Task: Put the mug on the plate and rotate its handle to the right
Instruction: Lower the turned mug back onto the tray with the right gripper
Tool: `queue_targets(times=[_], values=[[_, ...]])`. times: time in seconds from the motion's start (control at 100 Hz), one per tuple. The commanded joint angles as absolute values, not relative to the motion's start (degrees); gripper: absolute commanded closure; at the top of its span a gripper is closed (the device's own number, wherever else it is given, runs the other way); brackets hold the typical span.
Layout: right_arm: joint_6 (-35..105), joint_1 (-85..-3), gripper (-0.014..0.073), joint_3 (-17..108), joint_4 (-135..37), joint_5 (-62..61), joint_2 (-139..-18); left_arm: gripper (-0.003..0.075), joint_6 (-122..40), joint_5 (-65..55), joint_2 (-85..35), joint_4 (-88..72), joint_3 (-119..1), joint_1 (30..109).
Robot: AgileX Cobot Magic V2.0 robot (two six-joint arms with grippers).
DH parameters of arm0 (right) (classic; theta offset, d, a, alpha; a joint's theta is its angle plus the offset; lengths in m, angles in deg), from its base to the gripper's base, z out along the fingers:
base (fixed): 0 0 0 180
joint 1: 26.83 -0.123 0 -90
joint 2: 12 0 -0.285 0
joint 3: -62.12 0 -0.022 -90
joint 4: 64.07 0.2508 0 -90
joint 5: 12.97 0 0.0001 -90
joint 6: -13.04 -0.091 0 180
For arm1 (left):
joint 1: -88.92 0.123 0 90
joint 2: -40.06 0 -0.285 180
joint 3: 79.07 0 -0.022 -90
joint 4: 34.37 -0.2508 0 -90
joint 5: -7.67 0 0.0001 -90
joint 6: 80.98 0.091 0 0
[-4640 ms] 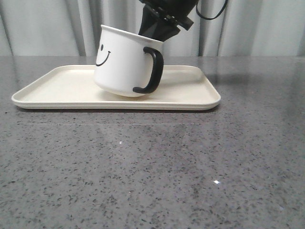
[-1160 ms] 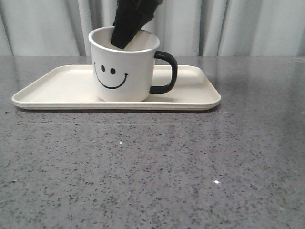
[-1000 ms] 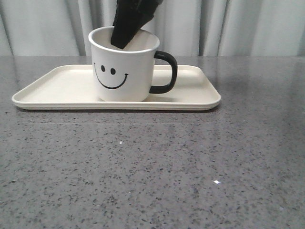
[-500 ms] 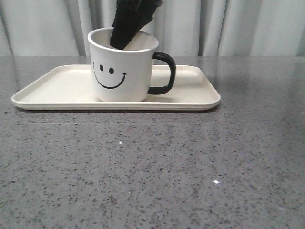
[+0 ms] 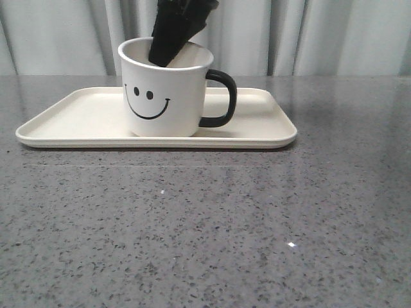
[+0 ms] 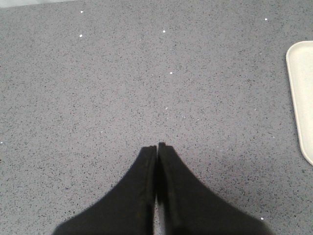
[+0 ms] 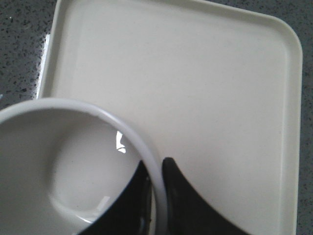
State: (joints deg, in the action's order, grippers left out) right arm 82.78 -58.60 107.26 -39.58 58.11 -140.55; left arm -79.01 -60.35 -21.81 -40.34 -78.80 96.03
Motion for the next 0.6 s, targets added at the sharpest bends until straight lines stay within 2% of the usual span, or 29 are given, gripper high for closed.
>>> queue_targets(times=[0.0,0.12,0.35,0.59], values=[[83.0,-58.6,0.0634,108.4,-39.4,63.6,-138.2,0.0740,-79.5,-56.7,-21.3,-40.1,-80.0,96.1],[83.0,-58.6,0.0622,108.4,-39.4,63.6,-138.2,0.0740,-79.5,-56.7,-21.3,-40.1,-80.0,96.1],[82.6,-58.6,0.0526,108.4,-39.4,63.6,-138.2,0.0740,-79.5,-56.7,-21.3,-40.1,-80.0,96.1],[82.6,-58.6,0.0522,108.4,-39.4,63.6,-138.2,0.0740,-79.5,-56.7,-21.3,-40.1,-80.0,96.1]])
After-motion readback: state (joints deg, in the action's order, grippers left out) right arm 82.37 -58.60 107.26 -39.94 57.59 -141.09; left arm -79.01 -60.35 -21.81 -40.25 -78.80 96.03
